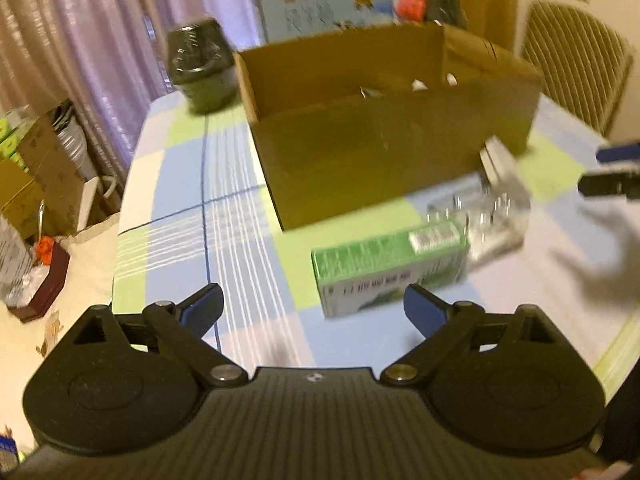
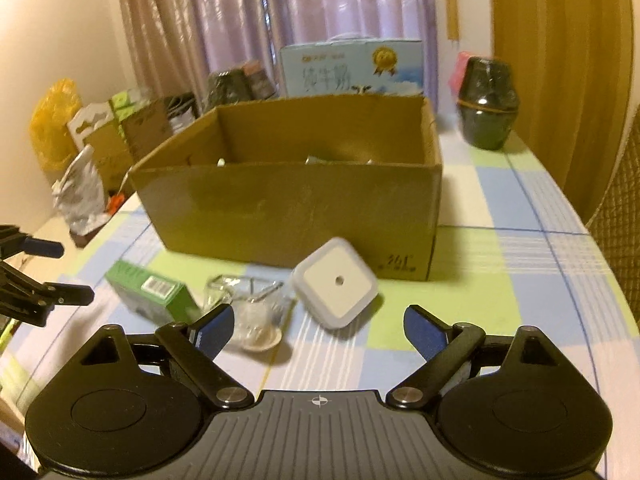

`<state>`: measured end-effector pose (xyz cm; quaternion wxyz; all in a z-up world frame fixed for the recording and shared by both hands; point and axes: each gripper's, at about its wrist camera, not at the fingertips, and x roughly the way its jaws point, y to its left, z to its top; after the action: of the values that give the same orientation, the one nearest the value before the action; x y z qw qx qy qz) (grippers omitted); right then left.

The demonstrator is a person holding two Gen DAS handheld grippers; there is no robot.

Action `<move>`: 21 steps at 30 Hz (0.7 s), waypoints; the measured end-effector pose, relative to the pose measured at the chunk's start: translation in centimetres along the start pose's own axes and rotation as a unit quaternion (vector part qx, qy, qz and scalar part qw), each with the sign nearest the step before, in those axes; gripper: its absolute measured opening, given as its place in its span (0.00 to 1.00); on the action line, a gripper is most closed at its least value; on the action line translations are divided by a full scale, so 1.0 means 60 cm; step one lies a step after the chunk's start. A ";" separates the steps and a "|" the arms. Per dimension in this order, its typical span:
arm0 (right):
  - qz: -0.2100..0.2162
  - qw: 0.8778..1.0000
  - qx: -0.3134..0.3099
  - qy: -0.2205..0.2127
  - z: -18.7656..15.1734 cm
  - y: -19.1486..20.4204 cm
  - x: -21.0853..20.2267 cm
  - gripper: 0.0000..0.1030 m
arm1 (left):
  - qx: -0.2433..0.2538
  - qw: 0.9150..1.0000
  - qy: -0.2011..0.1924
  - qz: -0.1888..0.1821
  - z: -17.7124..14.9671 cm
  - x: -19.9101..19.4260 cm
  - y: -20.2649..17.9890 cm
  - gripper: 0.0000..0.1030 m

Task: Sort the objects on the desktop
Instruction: 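Withdraw both tools from the cardboard box back over the table, then close the right tool on the white plastic spoon while the left tool approaches the green box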

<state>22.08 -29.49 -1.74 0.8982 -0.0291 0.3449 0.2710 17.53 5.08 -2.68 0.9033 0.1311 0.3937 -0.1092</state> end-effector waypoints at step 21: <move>0.037 0.994 -0.076 0.062 -0.022 0.026 0.068 0.86 | 0.113 0.988 -0.026 -0.101 0.015 0.083 -0.014 0.90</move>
<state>22.96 -26.57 -5.12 0.8595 -0.1010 0.3792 0.3275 21.21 3.53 -5.92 0.8771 0.1890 0.3661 -0.2467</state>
